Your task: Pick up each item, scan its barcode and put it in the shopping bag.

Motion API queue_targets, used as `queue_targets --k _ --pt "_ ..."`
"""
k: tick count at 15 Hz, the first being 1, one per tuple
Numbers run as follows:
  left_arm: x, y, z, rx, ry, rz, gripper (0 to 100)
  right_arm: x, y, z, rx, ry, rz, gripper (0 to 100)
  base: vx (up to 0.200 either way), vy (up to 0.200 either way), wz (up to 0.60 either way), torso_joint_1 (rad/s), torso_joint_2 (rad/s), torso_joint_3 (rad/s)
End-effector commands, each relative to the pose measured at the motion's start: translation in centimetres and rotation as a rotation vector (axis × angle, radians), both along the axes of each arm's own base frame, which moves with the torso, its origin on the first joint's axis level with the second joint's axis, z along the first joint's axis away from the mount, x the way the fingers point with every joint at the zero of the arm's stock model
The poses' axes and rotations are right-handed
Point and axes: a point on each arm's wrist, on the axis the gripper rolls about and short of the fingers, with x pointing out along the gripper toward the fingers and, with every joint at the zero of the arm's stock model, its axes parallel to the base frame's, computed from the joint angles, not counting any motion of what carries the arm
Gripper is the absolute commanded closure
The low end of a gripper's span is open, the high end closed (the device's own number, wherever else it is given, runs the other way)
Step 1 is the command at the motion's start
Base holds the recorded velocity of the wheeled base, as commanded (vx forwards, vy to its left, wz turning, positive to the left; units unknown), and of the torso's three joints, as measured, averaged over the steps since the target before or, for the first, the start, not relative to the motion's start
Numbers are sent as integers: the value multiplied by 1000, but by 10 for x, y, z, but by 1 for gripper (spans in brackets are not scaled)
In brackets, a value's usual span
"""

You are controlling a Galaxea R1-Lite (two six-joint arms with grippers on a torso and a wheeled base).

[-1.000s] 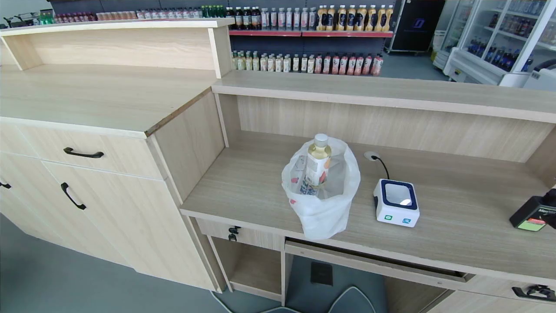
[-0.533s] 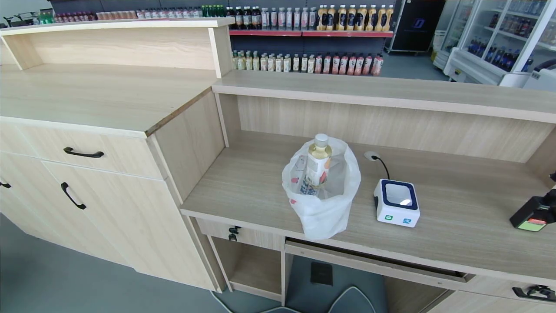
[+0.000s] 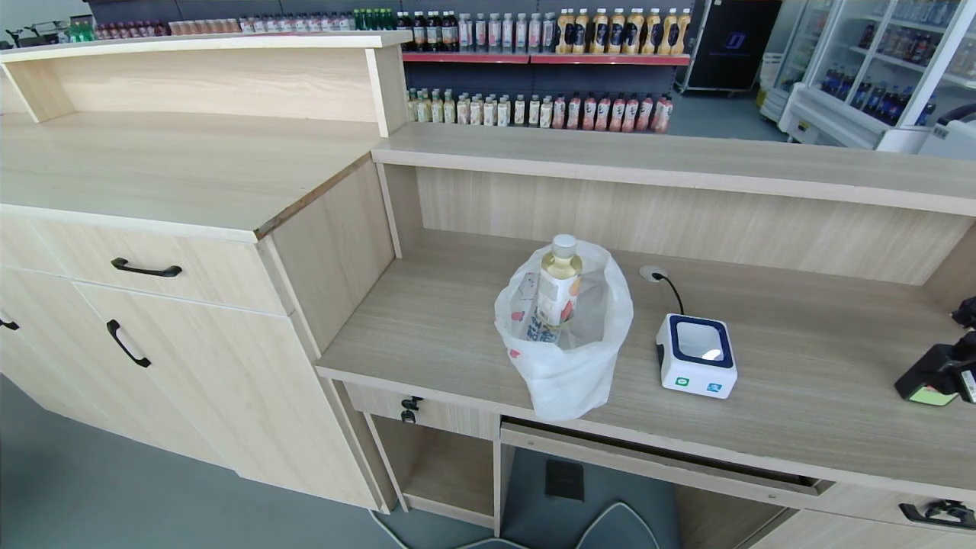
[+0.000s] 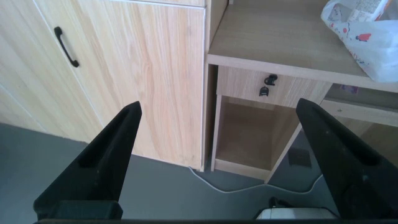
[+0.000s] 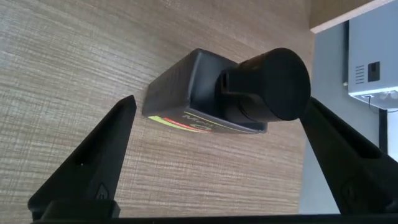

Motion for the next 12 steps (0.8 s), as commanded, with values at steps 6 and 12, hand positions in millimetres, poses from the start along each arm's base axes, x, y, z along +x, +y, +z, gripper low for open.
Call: queue_targets --k 6,12 --pt "0 0 0 0 -1 0 0 18 -3 -19 25 6 62 0 0 0 0 0 0 0" --pt "0 0 0 0 -1 0 0 29 6 -26 28 13 99 0 0 0 0 0 0 0"
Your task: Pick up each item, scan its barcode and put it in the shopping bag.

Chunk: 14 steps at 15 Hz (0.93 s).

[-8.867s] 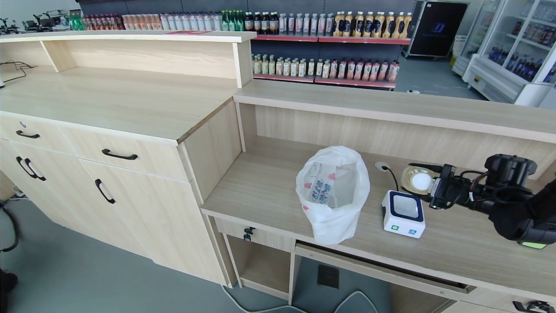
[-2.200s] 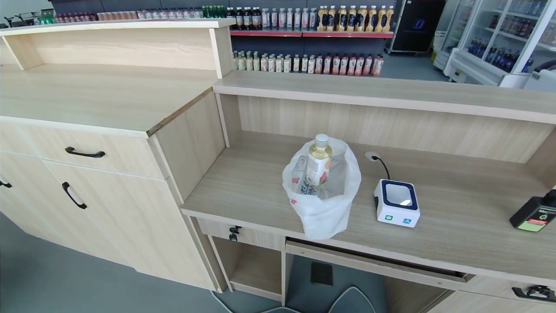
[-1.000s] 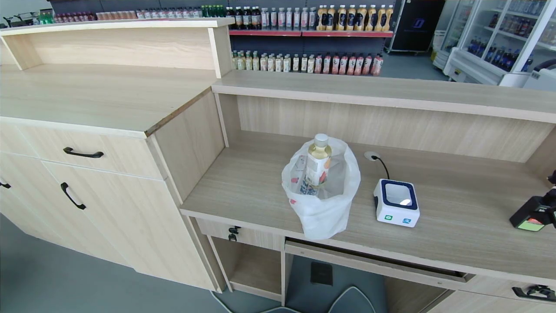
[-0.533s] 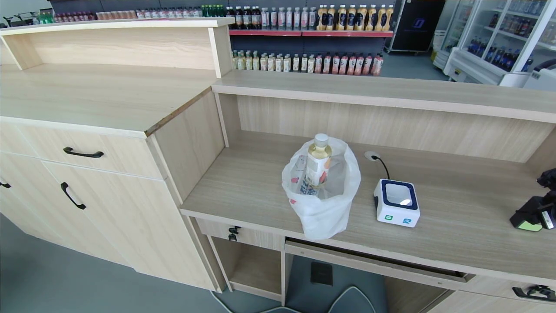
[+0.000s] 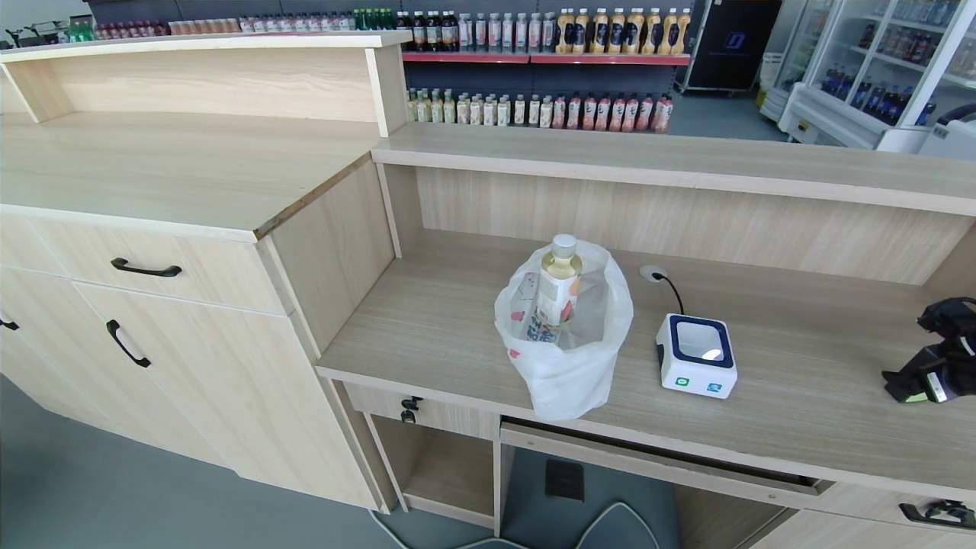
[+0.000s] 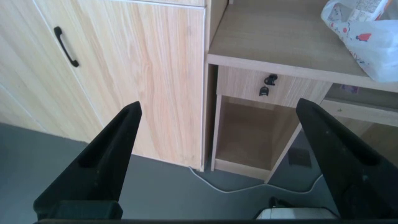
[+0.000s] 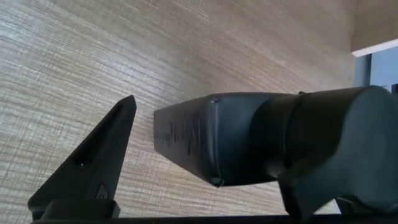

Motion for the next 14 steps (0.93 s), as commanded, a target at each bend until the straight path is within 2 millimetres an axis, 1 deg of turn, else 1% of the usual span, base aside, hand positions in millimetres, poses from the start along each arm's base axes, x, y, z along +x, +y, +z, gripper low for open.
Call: queue_targets --k 1,2,6,8,10,11,12,13,14 --pt "0 0 0 0 0 0 0 4 5 -2 5 2 20 0 0 0 0 0 0 0" --pt "0 0 0 0 0 0 0 5 6 -2 7 -2 31 100 0 0 0 0 0 0" --pt "0 0 0 0 0 0 0 8 11 2 6 -12 52 100 0 0 0 0 0 0" --pt "0 0 0 0 0 0 0 8 14 7 14 -28 78 100 0 0 0 0 0 0" --pt "0 0 0 0 0 0 0 4 20 21 28 -58 111 100 0 0 0 0 0 0" --pt "0 0 0 0 0 0 0 0 28 32 51 -83 132 100 0 0 0 0 0 0" --pt "0 0 0 -2 -2 0 0 -5 46 51 122 -122 162 100 0 0 0 0 0 0" --pt "0 0 0 0 0 0 0 -8 54 60 163 -142 184 100 0 0 0 0 0 0" --pt "0 0 0 0 0 0 0 -22 91 95 319 -207 333 100 0 0 0 0 0 0"
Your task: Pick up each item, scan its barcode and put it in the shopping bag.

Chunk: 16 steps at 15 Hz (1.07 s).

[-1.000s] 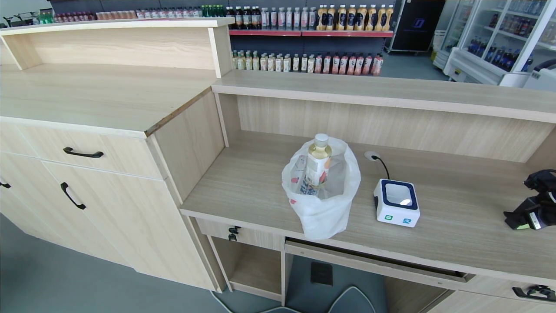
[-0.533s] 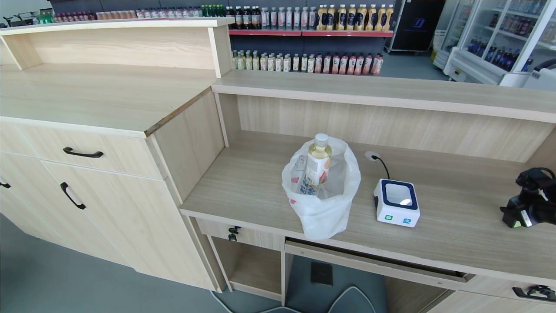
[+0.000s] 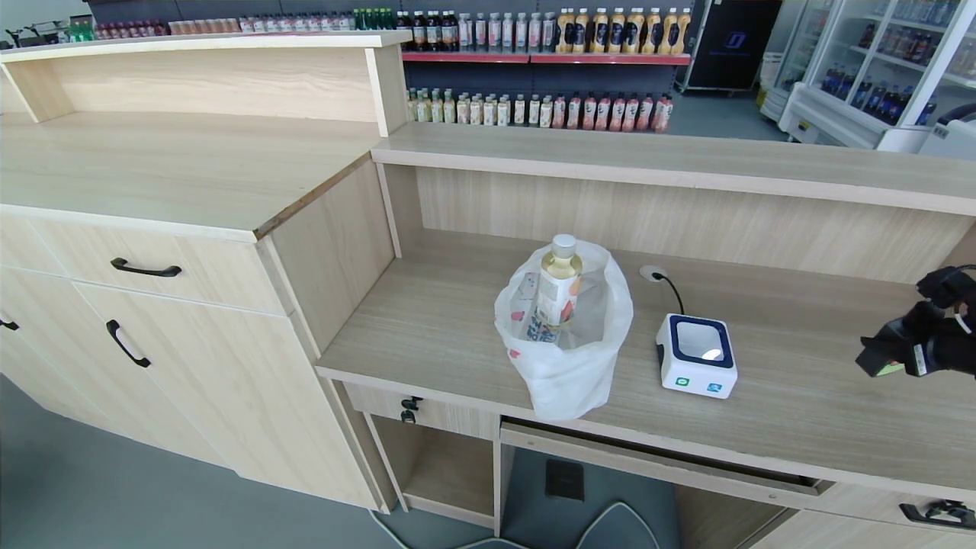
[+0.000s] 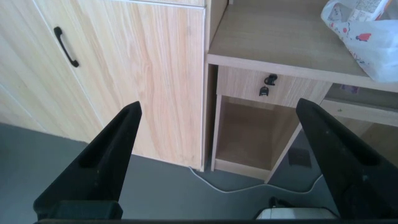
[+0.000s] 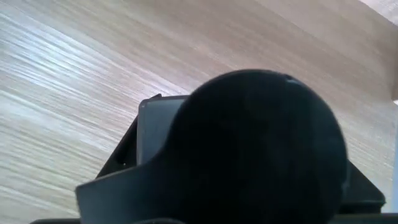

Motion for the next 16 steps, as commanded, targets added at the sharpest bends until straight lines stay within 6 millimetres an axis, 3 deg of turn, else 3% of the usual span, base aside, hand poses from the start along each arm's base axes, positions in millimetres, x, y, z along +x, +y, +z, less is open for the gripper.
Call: queue_targets --k 1,2,3,5,8,12,16 --pt "0 0 0 0 0 0 0 -31 70 71 196 -132 305 100 0 0 0 0 0 0" --pt "0 0 0 0 0 0 0 -37 83 79 229 -157 418 100 0 0 0 0 0 0" --pt "0 0 0 0 0 0 0 -47 110 92 247 -224 683 100 0 0 0 0 0 0" --pt "0 0 0 0 0 0 0 -47 138 102 125 -379 969 100 0 0 0 0 0 0" --pt "0 0 0 0 -2 0 0 -43 196 124 -45 -615 1304 100 0 0 0 0 0 0" --pt "0 0 0 0 0 0 0 -44 263 126 -162 -865 1563 100 0 0 0 0 0 0" --pt "0 0 0 0 0 0 0 -50 300 127 -214 -1032 1686 100 0 0 0 0 0 0"
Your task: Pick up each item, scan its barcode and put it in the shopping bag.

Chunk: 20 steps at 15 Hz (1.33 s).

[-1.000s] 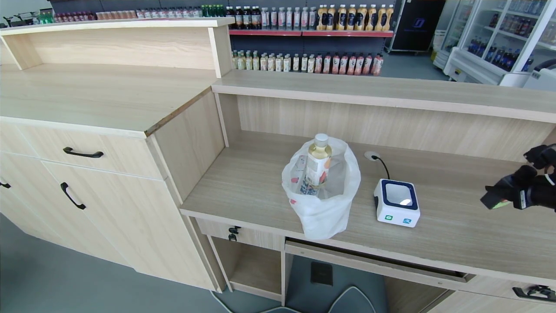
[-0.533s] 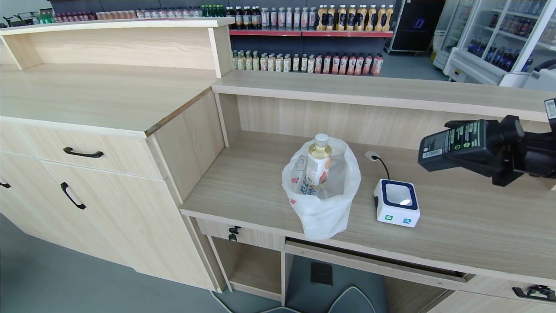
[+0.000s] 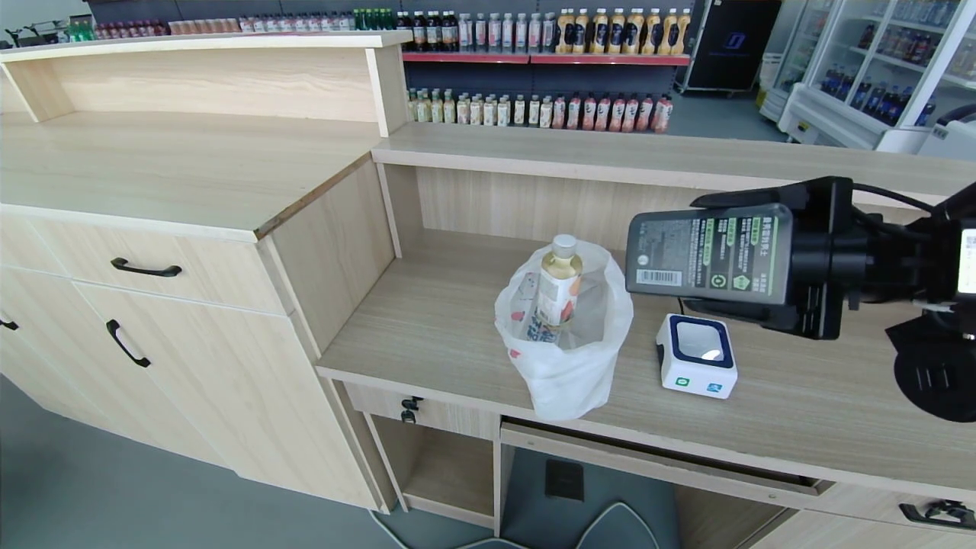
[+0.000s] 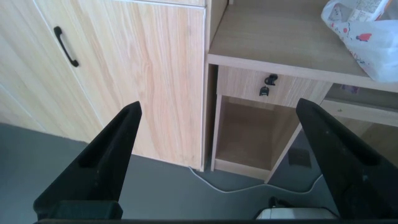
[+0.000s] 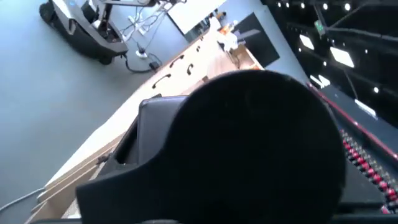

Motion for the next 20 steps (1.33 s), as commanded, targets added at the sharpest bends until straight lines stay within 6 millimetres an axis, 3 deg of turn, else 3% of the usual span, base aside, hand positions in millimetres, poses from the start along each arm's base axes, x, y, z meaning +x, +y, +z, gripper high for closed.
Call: queue_targets --k 1,8,16,20 --pt "0 0 0 0 -2 0 0 0 26 -9 -8 19 92 100 0 0 0 0 0 0" --pt "0 0 0 0 -2 0 0 -16 65 1 17 -85 228 100 0 0 0 0 0 0" --pt "0 0 0 0 0 0 0 -23 62 10 34 -136 224 100 0 0 0 0 0 0" --pt "0 0 0 0 -2 0 0 -52 51 9 29 -120 231 100 0 0 0 0 0 0"
